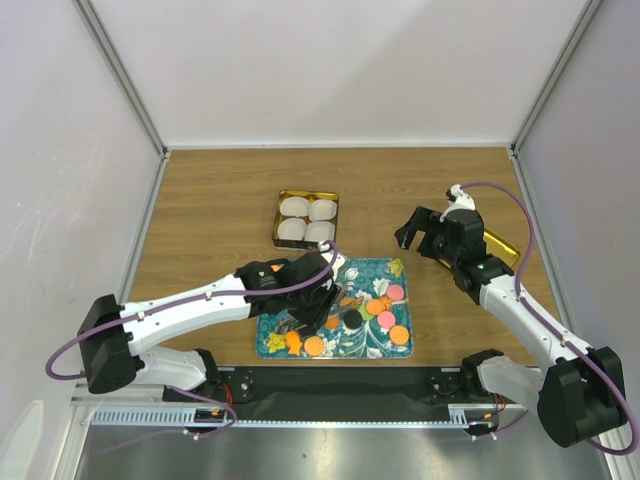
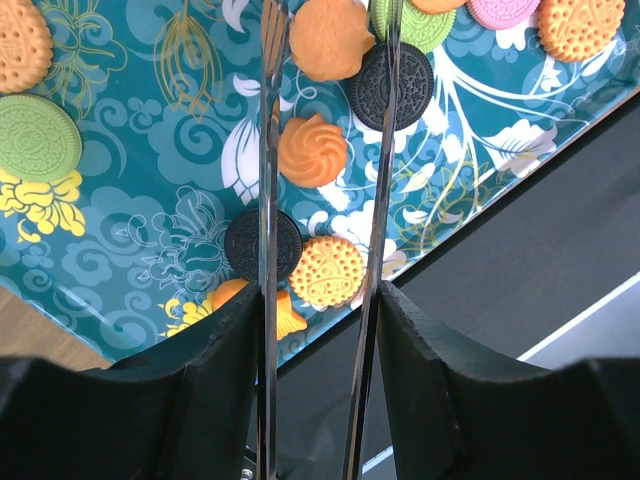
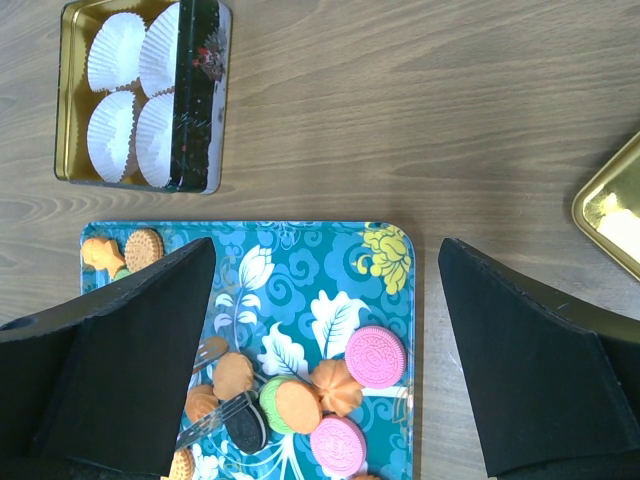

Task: Pack the cookies

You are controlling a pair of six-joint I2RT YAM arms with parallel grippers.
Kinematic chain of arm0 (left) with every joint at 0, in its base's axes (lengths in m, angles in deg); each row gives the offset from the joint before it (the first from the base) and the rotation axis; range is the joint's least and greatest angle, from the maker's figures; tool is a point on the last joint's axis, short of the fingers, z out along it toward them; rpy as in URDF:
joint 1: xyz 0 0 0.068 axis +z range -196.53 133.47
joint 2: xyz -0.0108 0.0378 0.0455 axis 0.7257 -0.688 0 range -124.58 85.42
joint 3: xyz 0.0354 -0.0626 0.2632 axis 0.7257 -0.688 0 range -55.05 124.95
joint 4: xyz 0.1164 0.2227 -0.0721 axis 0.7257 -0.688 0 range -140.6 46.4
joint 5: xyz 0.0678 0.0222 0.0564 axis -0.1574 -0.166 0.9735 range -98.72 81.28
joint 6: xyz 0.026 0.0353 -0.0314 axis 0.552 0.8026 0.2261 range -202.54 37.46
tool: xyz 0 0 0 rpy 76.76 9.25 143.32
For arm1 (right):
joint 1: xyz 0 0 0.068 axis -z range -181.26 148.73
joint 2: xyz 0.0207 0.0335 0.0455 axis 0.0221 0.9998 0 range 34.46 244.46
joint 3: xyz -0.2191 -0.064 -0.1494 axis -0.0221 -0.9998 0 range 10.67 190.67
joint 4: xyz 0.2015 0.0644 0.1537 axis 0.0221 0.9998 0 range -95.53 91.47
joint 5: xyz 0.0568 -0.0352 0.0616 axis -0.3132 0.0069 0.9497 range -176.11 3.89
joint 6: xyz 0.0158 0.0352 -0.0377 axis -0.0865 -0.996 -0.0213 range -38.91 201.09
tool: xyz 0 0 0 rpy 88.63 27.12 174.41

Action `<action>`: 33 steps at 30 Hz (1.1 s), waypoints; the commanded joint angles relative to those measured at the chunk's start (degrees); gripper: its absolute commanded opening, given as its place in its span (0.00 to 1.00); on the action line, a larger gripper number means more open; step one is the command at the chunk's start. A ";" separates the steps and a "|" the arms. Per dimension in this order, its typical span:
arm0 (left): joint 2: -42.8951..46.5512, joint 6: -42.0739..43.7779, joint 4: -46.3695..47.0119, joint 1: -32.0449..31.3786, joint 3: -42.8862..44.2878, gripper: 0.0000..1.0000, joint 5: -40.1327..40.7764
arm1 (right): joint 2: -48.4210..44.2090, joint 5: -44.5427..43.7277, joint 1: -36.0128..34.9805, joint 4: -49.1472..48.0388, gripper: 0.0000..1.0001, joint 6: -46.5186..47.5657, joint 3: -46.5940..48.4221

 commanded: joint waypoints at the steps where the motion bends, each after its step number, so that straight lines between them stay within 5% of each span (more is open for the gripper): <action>1: 0.35 -1.04 1.13 -0.45 -0.39 0.52 0.91 | -0.01 0.59 0.11 -0.90 1.00 0.65 0.92; 12: -0.09 -1.74 1.30 -0.45 -1.54 0.51 1.09 | -0.01 0.76 0.29 -0.90 1.00 0.65 0.92; 21: 0.08 -1.74 1.22 -0.45 -1.36 0.41 0.38 | -0.19 0.85 0.46 -0.73 1.00 0.56 0.92; 33: 3.33 -1.57 -2.48 1.39 2.24 0.38 7.07 | -0.45 1.03 0.82 -0.55 1.00 0.48 1.01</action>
